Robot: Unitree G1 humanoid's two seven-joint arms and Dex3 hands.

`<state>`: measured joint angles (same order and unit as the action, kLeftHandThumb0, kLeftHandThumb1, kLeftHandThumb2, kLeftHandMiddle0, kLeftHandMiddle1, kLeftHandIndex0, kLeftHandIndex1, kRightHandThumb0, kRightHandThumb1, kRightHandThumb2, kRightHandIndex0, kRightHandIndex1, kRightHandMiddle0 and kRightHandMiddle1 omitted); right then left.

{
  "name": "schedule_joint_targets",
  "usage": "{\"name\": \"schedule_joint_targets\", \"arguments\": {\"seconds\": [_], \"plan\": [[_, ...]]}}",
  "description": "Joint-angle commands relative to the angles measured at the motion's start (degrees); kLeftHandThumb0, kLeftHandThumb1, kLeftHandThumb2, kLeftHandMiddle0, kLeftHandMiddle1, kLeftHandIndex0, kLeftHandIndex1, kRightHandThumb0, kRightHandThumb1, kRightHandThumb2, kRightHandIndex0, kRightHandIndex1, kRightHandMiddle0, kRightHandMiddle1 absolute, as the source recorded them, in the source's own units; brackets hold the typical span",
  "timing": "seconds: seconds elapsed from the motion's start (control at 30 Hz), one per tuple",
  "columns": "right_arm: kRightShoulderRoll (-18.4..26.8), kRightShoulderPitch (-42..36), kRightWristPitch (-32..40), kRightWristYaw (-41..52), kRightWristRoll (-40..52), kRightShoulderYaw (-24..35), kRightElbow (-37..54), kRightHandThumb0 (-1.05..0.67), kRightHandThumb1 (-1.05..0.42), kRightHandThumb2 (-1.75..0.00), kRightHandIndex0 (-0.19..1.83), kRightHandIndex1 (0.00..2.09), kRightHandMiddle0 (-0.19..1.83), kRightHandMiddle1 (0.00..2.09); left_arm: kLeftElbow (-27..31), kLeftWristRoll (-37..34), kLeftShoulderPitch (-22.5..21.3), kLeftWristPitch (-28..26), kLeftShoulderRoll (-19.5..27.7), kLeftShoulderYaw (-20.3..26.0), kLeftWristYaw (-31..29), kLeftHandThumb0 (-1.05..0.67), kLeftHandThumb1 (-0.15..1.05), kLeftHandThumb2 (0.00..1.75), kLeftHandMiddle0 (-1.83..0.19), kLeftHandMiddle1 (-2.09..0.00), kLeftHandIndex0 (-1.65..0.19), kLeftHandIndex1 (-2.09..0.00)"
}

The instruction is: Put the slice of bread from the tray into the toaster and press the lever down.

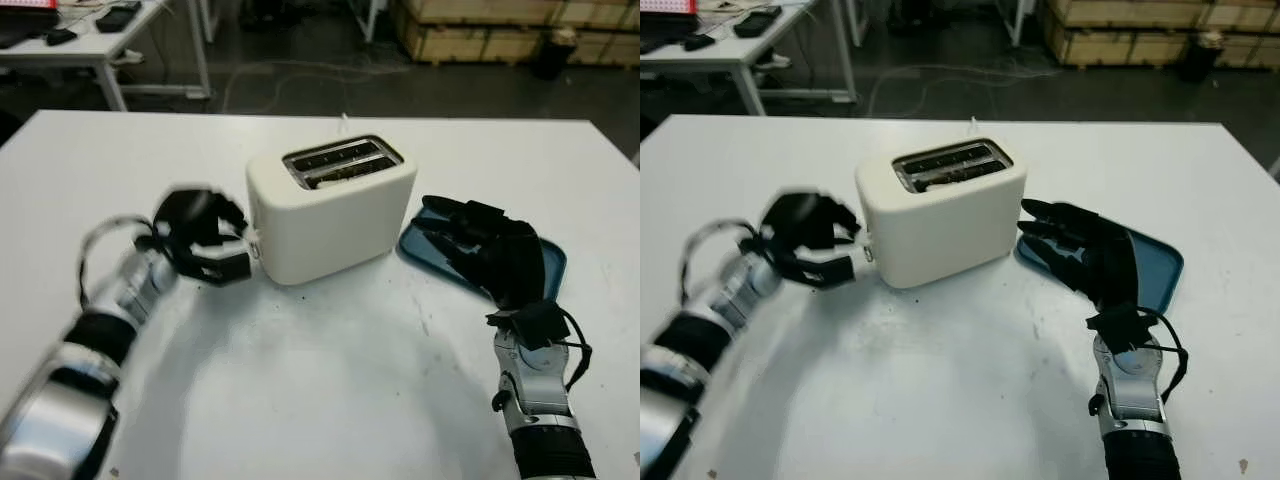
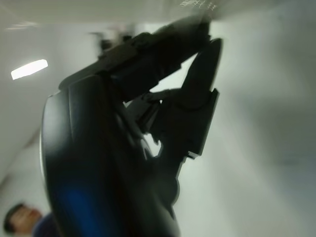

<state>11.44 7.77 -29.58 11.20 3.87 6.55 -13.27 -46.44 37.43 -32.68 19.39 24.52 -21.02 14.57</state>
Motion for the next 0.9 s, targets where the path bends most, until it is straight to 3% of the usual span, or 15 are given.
{"name": "schedule_joint_targets", "arguments": {"seconds": [0.0,0.2,0.6,0.77,0.87], "plan": [[0.0,0.3,1.3,-0.2,0.6,0.2,1.2,-0.36,-0.88,0.0,1.04,0.05,0.98,0.0,-2.1,0.4,5.8,0.7,-8.1,-5.9,-5.0,-0.27,0.89,0.0,-0.95,-0.88,-1.2,0.0],[-0.3,0.2,2.2,-0.5,0.5,0.2,1.5,-0.36,-0.88,0.0,1.05,0.05,0.99,0.0,-1.4,0.0,5.1,0.0,-7.2,-5.7,-4.7,-0.28,0.91,0.01,-0.95,-0.76,-1.2,-0.01],[-0.5,0.2,1.7,-0.4,0.5,0.2,0.8,-0.36,-0.87,0.0,1.06,0.04,0.98,0.0,2.0,-1.6,5.3,-1.4,-5.9,-4.6,-5.8,-0.27,0.91,0.0,-0.97,-0.85,-1.21,-0.01],[-0.3,0.4,1.4,-0.4,0.2,0.1,0.5,-0.36,-0.87,0.0,1.06,0.04,0.98,0.0,9.0,-4.0,7.1,-0.3,-1.8,-1.3,-4.0,-0.29,0.89,0.0,-0.96,-0.94,-1.22,-0.01],[-0.5,0.3,2.1,-0.2,0.5,0.0,1.1,-0.38,-0.86,0.0,1.07,0.04,0.99,0.0,16.2,-8.7,9.4,-0.7,0.3,3.6,-4.6,-0.28,0.88,0.0,-0.87,-1.15,-1.21,-0.01]]}}
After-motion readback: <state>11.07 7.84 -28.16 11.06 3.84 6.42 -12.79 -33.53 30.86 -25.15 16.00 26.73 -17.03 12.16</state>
